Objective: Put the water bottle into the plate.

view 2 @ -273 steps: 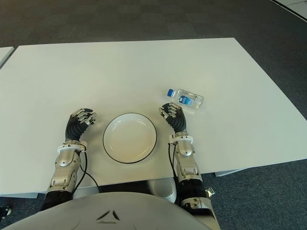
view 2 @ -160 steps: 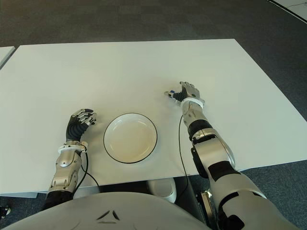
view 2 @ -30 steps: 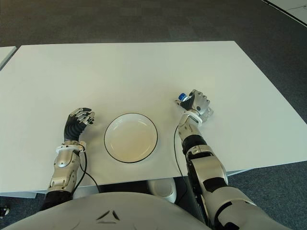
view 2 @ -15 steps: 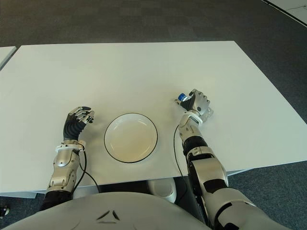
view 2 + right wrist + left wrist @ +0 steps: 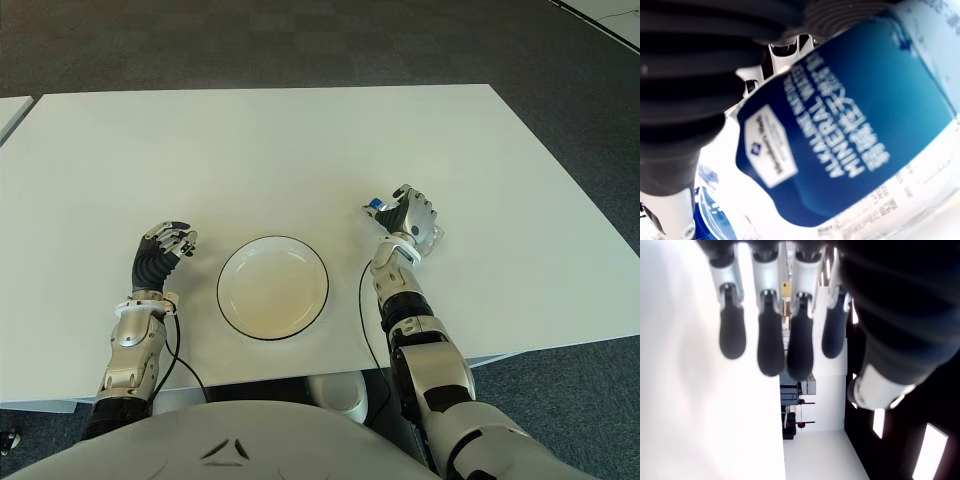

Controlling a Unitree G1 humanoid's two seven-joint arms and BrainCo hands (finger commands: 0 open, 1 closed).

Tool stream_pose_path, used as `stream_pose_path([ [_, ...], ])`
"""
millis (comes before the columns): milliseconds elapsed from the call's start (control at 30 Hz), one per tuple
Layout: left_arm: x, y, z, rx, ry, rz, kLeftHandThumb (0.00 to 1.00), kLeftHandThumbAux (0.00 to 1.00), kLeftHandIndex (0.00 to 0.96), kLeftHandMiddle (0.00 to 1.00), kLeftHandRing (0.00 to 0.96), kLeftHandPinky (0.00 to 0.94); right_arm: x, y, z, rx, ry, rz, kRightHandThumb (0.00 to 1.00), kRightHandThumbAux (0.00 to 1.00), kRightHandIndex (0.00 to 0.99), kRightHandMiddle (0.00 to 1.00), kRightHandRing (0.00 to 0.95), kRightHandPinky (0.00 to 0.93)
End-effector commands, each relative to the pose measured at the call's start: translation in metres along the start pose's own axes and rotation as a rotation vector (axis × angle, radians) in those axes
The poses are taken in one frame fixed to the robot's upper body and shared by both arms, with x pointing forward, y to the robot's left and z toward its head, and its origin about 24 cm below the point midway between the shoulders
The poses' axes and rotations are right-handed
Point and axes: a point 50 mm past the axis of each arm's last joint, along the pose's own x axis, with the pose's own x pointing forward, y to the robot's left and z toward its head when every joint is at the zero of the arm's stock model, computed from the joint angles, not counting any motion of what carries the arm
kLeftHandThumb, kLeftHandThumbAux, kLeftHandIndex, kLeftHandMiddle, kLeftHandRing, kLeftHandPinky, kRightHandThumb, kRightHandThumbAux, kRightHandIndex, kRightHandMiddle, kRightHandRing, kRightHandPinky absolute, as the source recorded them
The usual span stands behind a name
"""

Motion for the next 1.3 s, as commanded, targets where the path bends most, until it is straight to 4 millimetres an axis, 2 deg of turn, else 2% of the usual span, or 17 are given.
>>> stream_pose_path([
  [33,-0.002,0.003,-0.003,0.011,0.026,0.026,0.706,0.713,0.432,0.595,0.592,0.578,-0.056,0.035,-0.043,0.026,0.175,0.174,0.713,0.714,0.441,0.786,0.791,0.811],
  [500,-0.001,0.003,-0.003,-0.017,0.036,0.026,0.706,0.712,0.432,0.597,0.595,0.586,-0.048,0.020,-0.027,0.078,0.000,-0.006,0.713,0.715,0.441,0.821,0.816,0.835],
  [767,-0.001,0.004,-0.003,-0.027,0.037,0.022,0.707,0.711,0.433,0.598,0.593,0.581,-0.041,0.003,0.002,0.167,-0.096,-0.103,0.715,0.715,0.440,0.822,0.820,0.836],
  [933,-0.001,0.003,-0.003,-0.028,0.028,0.020,0.706,0.711,0.433,0.599,0.593,0.582,-0.043,-0.011,0.012,0.218,-0.138,-0.122,0.716,0.715,0.440,0.821,0.821,0.837],
  [1300,-0.002,0.002,-0.002,-0.018,0.025,0.022,0.706,0.711,0.432,0.603,0.597,0.584,-0.051,-0.037,0.021,0.290,-0.224,-0.104,0.719,0.716,0.439,0.866,0.869,0.883],
])
